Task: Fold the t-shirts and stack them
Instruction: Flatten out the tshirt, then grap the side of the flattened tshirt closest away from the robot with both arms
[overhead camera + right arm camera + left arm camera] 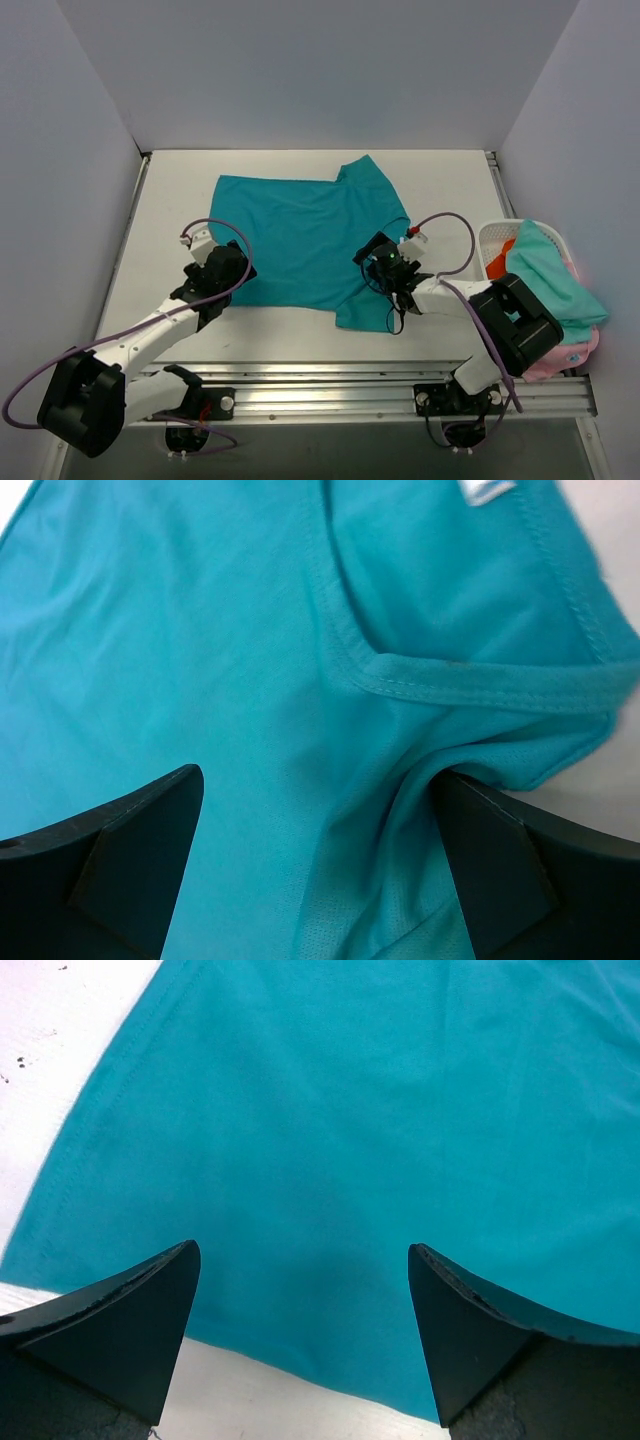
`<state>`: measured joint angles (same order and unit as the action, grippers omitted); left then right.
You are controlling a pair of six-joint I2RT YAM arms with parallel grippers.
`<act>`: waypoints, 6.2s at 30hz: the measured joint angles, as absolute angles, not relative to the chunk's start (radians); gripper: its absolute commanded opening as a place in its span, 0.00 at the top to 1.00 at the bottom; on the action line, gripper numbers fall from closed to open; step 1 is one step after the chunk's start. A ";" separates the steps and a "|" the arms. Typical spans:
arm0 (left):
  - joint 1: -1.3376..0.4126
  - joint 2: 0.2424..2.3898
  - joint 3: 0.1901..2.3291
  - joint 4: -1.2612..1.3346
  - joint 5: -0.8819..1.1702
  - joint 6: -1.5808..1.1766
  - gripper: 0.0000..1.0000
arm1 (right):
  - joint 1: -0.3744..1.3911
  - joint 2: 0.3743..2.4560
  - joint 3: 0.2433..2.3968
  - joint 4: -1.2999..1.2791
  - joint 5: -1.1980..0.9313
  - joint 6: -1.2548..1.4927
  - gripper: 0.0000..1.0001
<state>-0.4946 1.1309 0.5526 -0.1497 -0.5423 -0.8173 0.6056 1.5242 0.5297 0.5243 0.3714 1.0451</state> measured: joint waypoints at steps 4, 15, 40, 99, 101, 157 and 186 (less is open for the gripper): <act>-0.484 1.131 0.553 -0.138 -0.526 -0.811 0.06 | 0.500 1.548 0.550 0.542 0.334 1.029 0.06; -0.482 1.098 0.557 -0.131 -0.495 -0.802 0.06 | 0.480 1.531 0.607 0.396 0.334 0.998 0.06; -0.492 0.859 0.459 -0.321 -0.418 -0.874 0.06 | 1.017 0.849 0.342 -0.310 0.476 1.346 0.14; -0.496 0.856 0.427 -0.272 -0.390 -0.844 0.06 | 0.948 1.343 0.563 -0.295 0.521 1.259 0.23; -0.496 0.856 0.427 -0.271 -0.390 -0.842 0.06 | 0.948 1.355 0.568 -0.273 0.524 1.246 0.28; -0.501 0.926 0.596 -0.502 -0.462 -1.187 0.03 | 0.894 1.162 0.518 -0.197 0.489 1.134 1.00; -0.503 1.274 0.562 -0.402 -0.482 -1.339 0.51 | 0.718 1.129 0.506 -0.160 0.445 1.009 1.00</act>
